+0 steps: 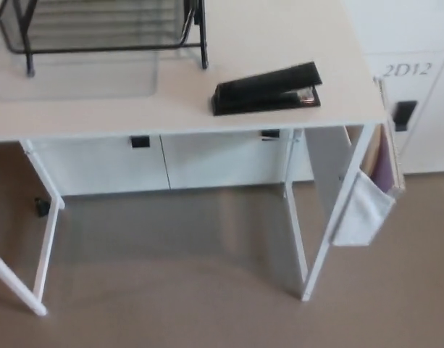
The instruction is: The robot walks towards a desk on which a file tray is kept in the middle and a stapler is kept to its right. The robot lifts the stapler using its right hand and places it on the file tray.
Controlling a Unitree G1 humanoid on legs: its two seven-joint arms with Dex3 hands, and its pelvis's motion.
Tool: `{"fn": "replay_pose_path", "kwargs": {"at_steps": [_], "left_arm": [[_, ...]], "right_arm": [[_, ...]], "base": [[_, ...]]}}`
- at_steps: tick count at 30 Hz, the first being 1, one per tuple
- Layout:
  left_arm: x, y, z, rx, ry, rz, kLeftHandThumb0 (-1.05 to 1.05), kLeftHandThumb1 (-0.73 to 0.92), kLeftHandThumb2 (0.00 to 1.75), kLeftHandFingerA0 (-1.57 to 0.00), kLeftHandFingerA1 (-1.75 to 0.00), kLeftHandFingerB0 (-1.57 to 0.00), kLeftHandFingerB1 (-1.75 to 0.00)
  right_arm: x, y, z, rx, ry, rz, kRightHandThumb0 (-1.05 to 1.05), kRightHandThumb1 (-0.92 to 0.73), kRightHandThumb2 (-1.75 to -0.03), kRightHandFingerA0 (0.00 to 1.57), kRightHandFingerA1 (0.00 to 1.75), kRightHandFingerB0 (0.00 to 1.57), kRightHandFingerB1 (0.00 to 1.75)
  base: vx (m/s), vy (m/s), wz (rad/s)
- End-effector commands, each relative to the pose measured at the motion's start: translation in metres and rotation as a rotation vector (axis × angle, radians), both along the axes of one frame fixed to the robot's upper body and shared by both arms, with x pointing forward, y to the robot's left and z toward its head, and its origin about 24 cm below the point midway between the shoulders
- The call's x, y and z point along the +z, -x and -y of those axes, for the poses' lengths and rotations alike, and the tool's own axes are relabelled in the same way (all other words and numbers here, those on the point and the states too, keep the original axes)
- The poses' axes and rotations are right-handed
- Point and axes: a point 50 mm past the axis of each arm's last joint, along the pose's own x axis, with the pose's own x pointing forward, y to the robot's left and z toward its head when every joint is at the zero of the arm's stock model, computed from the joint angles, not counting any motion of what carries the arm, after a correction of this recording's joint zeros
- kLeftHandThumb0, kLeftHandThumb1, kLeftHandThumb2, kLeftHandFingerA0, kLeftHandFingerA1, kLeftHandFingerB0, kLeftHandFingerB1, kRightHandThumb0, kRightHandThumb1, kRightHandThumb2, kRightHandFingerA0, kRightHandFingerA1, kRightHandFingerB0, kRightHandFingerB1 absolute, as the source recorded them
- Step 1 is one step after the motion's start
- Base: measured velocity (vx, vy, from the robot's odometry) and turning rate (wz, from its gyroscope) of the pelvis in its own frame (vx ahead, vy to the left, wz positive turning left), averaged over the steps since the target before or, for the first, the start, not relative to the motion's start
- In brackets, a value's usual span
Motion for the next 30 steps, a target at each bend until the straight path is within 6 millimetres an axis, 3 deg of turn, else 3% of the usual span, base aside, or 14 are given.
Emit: {"fn": "replay_pose_path", "kwargs": {"at_steps": [1, 7, 8, 10, 16, 17, 18, 19, 20, 21, 27, 28, 29, 30], "left_arm": [[0.007, -0.005, -0.005, -0.030, -0.013, 0.014, -0.58, 0.62, 0.58, -0.48, -0.49, -0.38, -0.37], [0.006, -0.005, -0.005, -0.027, -0.023, 0.019, -0.59, 0.61, 0.58, -0.51, -0.51, -0.38, -0.38], [0.006, -0.005, -0.005, -0.025, -0.023, 0.021, -0.58, 0.61, 0.58, -0.53, -0.53, -0.38, -0.38], [0.007, -0.005, -0.006, -0.030, -0.026, 0.018, -0.58, 0.61, 0.58, -0.50, -0.52, -0.37, -0.38], [0.005, -0.008, -0.005, -0.012, -0.024, 0.027, -0.58, 0.61, 0.57, -0.49, -0.50, -0.38, -0.37], [0.006, -0.008, -0.006, 0.000, -0.016, 0.037, -0.57, 0.60, 0.57, -0.51, -0.52, -0.37, -0.37], [0.006, -0.009, -0.006, -0.006, -0.022, 0.028, -0.57, 0.61, 0.58, -0.50, -0.50, -0.38, -0.37], [0.006, -0.010, -0.006, -0.007, -0.022, 0.027, -0.57, 0.61, 0.58, -0.50, -0.50, -0.38, -0.37], [0.006, -0.010, -0.006, 0.002, -0.012, 0.037, -0.56, 0.46, 0.87, -0.46, -0.62, -0.27, -0.49], [0.006, -0.009, -0.006, 0.006, -0.007, 0.040, -0.57, 0.62, 0.58, -0.47, -0.50, -0.37, -0.37], [0.004, -0.005, -0.005, 0.018, -0.007, 0.037, -0.59, 0.61, 0.58, -0.48, -0.50, -0.38, -0.38], [0.005, -0.004, -0.005, 0.029, -0.012, 0.043, -0.60, 0.61, 0.58, -0.47, -0.50, -0.35, -0.37], [0.005, -0.005, -0.005, 0.051, -0.012, 0.052, -0.57, 0.62, 0.59, -0.46, -0.50, -0.35, -0.37], [0.007, -0.008, -0.007, 0.072, -0.028, 0.064, -0.58, 0.62, 0.58, -0.47, -0.50, -0.35, -0.37]], "right_arm": [[0.009, -0.004, 0.004, 0.036, 0.036, 0.047, -0.64, -0.52, -0.84, 0.40, 0.53, 0.06, 0.31], [0.009, 0.000, 0.003, 0.023, 0.013, 0.057, -0.64, -0.51, -0.81, 0.37, 0.50, 0.07, 0.31], [0.009, 0.000, 0.003, 0.021, 0.014, 0.055, -0.58, -0.61, -0.60, 0.40, 0.38, 0.11, 0.22], [0.008, 0.002, 0.001, 0.007, -0.002, 0.073, -0.65, -0.50, -0.83, 0.41, 0.55, 0.06, 0.29], [0.009, 0.000, 0.003, 0.016, -0.001, 0.082, -0.64, -0.50, -0.82, 0.33, 0.51, 0.07, 0.27], [0.009, -0.002, 0.002, 0.007, -0.008, 0.093, -0.60, -0.62, -0.58, 0.38, 0.39, 0.08, 0.25], [0.008, -0.006, 0.002, 0.028, 0.021, 0.079, -0.66, -0.50, -0.83, 0.32, 0.51, 0.06, 0.31], [0.008, -0.006, 0.002, 0.030, 0.025, 0.078, -0.66, -0.50, -0.83, 0.32, 0.51, 0.06, 0.31], [0.010, -0.011, 0.001, 0.020, 0.026, 0.105, -0.64, -0.50, -0.82, 0.38, 0.54, 0.06, 0.33], [0.012, -0.013, 0.000, 0.027, 0.032, 0.116, -0.65, -0.51, -0.81, 0.39, 0.54, 0.06, 0.32], [0.016, -0.017, 0.004, 0.033, 0.047, 0.137, -0.62, -0.50, -0.82, 0.32, 0.52, 0.06, 0.31], [0.019, -0.018, 0.004, -0.010, 0.017, 0.198, -0.52, -0.62, -0.58, 0.36, 0.40, 0.09, 0.26], [0.020, -0.020, 0.009, 0.048, 0.085, 0.142, -0.62, -0.51, -0.81, 0.39, 0.54, 0.06, 0.31], [0.019, -0.023, 0.010, 0.013, 0.090, 0.169, -0.58, -0.50, -0.77, 0.38, 0.52, 0.07, 0.32]], "base": [[0.36, -0.201, 0.25], [0.29, -0.016, -0.04], [0.23, 0.141, -0.22], [0.21, 0.202, -0.22], [0.31, 0.319, -0.25], [0.18, 0.221, -0.12], [0.13, 0.202, -0.16], [0.15, 0.166, -0.06], [0.14, 0.163, -0.04], [0.15, 0.144, 0.06], [0.12, 0.057, 0.10], [0.15, -0.067, 0.12], [0.16, -0.039, 0.12], [0.14, -0.016, -0.15]]}}
